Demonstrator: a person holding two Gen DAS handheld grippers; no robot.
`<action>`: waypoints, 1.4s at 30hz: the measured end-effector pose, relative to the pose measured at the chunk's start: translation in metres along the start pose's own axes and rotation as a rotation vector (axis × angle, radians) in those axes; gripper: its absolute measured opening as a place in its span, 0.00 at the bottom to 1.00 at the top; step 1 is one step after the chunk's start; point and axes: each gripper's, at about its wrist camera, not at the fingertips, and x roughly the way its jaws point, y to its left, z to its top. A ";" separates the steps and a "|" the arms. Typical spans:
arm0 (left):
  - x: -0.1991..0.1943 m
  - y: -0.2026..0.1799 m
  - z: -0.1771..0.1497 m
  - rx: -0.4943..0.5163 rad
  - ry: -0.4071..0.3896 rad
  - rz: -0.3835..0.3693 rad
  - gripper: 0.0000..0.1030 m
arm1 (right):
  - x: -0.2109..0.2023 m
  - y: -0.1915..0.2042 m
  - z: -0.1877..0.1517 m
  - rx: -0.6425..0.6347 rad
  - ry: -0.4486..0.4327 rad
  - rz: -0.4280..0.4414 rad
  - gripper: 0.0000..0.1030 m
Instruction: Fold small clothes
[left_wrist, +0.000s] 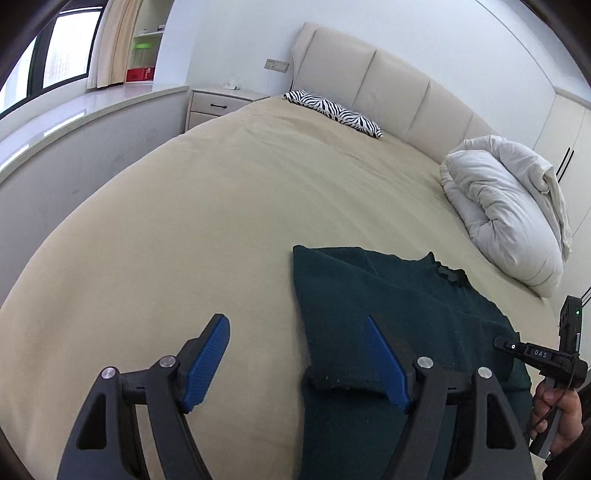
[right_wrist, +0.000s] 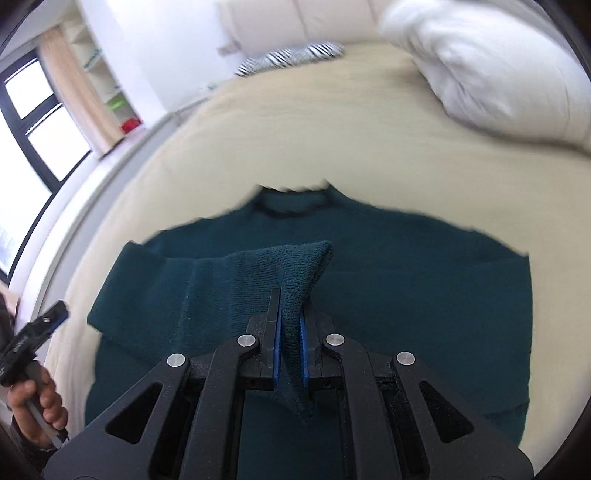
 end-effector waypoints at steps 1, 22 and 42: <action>0.009 -0.005 0.004 0.013 0.014 0.003 0.74 | 0.015 -0.018 0.000 0.049 0.037 0.001 0.06; 0.102 -0.012 0.027 0.130 0.138 0.086 0.12 | 0.025 -0.043 -0.028 0.068 0.010 0.019 0.06; 0.053 -0.051 -0.029 0.335 0.093 0.140 0.14 | -0.010 -0.050 -0.042 0.159 -0.047 0.053 0.14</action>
